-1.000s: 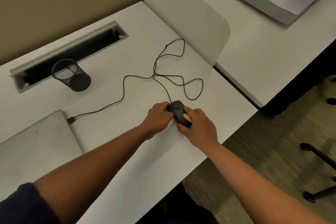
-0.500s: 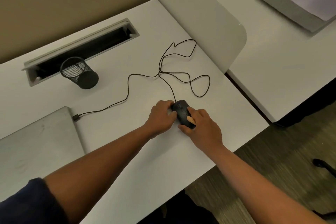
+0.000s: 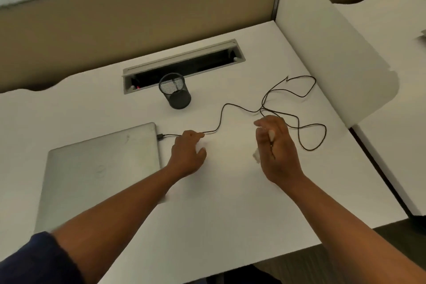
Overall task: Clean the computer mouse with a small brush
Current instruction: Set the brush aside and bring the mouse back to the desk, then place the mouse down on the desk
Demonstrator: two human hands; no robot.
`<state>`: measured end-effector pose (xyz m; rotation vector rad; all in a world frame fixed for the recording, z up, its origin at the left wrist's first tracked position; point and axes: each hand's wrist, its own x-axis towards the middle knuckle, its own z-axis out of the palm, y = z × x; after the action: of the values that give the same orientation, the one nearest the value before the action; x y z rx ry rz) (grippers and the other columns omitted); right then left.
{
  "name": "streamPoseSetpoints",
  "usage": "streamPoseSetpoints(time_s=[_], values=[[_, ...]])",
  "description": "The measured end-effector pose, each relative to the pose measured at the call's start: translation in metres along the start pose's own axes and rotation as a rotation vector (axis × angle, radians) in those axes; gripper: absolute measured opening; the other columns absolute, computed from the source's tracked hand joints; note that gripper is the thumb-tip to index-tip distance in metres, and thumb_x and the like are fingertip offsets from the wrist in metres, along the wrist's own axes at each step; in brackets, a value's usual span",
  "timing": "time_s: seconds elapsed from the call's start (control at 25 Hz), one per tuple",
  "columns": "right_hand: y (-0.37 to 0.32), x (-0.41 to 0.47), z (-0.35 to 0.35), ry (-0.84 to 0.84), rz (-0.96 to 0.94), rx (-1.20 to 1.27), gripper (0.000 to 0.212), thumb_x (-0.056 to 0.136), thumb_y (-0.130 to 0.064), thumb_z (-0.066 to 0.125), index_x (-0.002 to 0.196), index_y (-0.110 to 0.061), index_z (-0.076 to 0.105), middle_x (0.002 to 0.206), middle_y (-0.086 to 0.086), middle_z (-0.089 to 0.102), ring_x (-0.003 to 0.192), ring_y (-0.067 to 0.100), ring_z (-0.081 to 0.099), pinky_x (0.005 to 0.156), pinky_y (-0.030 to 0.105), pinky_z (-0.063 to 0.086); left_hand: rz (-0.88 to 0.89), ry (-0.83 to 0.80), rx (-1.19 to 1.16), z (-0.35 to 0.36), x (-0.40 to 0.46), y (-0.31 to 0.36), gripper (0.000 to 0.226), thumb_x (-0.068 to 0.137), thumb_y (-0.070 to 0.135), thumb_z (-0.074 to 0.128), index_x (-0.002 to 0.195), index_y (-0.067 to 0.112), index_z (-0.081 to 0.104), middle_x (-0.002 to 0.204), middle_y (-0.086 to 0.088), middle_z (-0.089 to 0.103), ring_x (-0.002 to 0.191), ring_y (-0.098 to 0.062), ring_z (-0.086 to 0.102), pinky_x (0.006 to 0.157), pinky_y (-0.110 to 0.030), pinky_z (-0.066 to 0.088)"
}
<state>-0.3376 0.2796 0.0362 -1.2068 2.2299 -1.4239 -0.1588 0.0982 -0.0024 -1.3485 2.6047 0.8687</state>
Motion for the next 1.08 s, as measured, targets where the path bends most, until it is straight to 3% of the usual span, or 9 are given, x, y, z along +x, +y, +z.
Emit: streamPoseSetpoints(time_s=[0.12, 0.24, 0.36, 0.44, 0.52, 0.64, 0.72, 0.92, 1.08], values=[[-0.031, 0.034, 0.033, -0.059, 0.003, 0.056, 0.044, 0.107, -0.050, 0.033, 0.119, -0.019, 0.062, 0.114, -0.010, 0.055, 0.089, 0.029, 0.069, 0.077, 0.034, 0.054, -0.103, -0.121, 0.205, -0.035, 0.001, -0.048, 0.081, 0.099, 0.045, 0.070, 0.167, 0.029, 0.031, 0.175, -0.007, 0.018, 0.160, -0.036, 0.017, 0.124, -0.053, 0.027], [-0.055, 0.072, 0.067, -0.109, -0.074, 0.204, 0.034, 0.112, -0.032, 0.040, 0.095, -0.007, 0.056, 0.083, 0.012, 0.059, 0.081, 0.000, 0.069, 0.071, 0.011, 0.048, -0.168, -0.238, 0.303, -0.063, -0.002, -0.091, 0.122, 0.085, 0.058, 0.082, 0.171, 0.036, -0.002, 0.179, -0.005, -0.011, 0.164, -0.038, -0.010, 0.128, -0.059, 0.016], [-0.070, 0.105, 0.096, -0.169, 0.020, 0.299, 0.015, 0.111, -0.030, 0.049, 0.100, -0.020, 0.049, 0.099, 0.008, 0.056, 0.084, 0.010, 0.067, 0.066, 0.021, 0.057, -0.221, -0.286, 0.311, -0.082, 0.000, -0.120, 0.144, 0.073, 0.060, 0.092, 0.169, 0.037, -0.013, 0.178, -0.003, -0.020, 0.162, -0.040, -0.018, 0.128, -0.061, 0.014], [-0.073, 0.125, 0.114, -0.213, 0.051, 0.300, 0.011, 0.109, -0.026, 0.054, 0.106, -0.018, 0.048, 0.100, -0.001, 0.057, 0.088, 0.025, 0.065, 0.074, 0.033, 0.059, -0.236, -0.332, 0.297, -0.089, 0.005, -0.131, 0.150, 0.067, 0.060, 0.096, 0.170, 0.036, -0.011, 0.178, -0.002, -0.018, 0.162, -0.043, -0.017, 0.127, -0.061, 0.020], [-0.078, 0.143, 0.127, -0.212, 0.030, 0.235, 0.012, 0.105, -0.023, 0.062, 0.106, -0.015, 0.052, 0.094, -0.002, 0.062, 0.086, 0.026, 0.064, 0.074, 0.040, 0.056, -0.219, -0.373, 0.344, -0.093, 0.010, -0.134, 0.154, 0.061, 0.056, 0.099, 0.170, 0.034, -0.007, 0.176, -0.003, -0.010, 0.161, -0.046, -0.007, 0.121, -0.060, 0.035], [-0.085, 0.168, 0.147, -0.183, -0.087, 0.074, 0.008, 0.098, -0.023, 0.070, 0.097, -0.020, 0.062, 0.084, -0.012, 0.063, 0.078, 0.004, 0.061, 0.063, 0.017, 0.048, -0.175, -0.368, 0.442, -0.099, 0.015, -0.135, 0.150, 0.058, 0.051, 0.102, 0.170, 0.033, 0.003, 0.169, -0.004, 0.011, 0.150, -0.044, 0.020, 0.104, -0.053, 0.053], [-0.085, 0.182, 0.162, -0.232, -0.143, -0.036, 0.004, 0.098, -0.019, 0.072, 0.099, -0.019, 0.068, 0.085, -0.013, 0.065, 0.082, 0.007, 0.063, 0.064, 0.011, 0.045, -0.153, -0.362, 0.466, -0.101, 0.016, -0.136, 0.147, 0.058, 0.050, 0.102, 0.169, 0.032, 0.007, 0.163, -0.003, 0.018, 0.144, -0.042, 0.027, 0.098, -0.049, 0.056], [-0.074, 0.207, 0.195, -0.298, -0.206, -0.272, 0.016, 0.094, -0.020, 0.079, 0.107, -0.011, 0.080, 0.107, 0.010, 0.077, 0.100, 0.021, 0.064, 0.078, 0.030, 0.054, -0.148, -0.365, 0.464, -0.100, 0.016, -0.140, 0.144, 0.060, 0.049, 0.102, 0.168, 0.032, 0.009, 0.162, -0.003, 0.020, 0.143, -0.041, 0.027, 0.093, -0.046, 0.056], [-0.066, 0.225, 0.210, -0.361, -0.163, -0.527, 0.024, 0.091, -0.038, 0.080, 0.112, -0.026, 0.081, 0.117, 0.004, 0.074, 0.121, 0.030, 0.058, 0.089, 0.044, 0.050, -0.149, -0.346, 0.433, -0.100, 0.014, -0.139, 0.143, 0.059, 0.046, 0.103, 0.167, 0.031, 0.011, 0.160, -0.002, 0.021, 0.143, -0.040, 0.025, 0.091, -0.045, 0.057]])
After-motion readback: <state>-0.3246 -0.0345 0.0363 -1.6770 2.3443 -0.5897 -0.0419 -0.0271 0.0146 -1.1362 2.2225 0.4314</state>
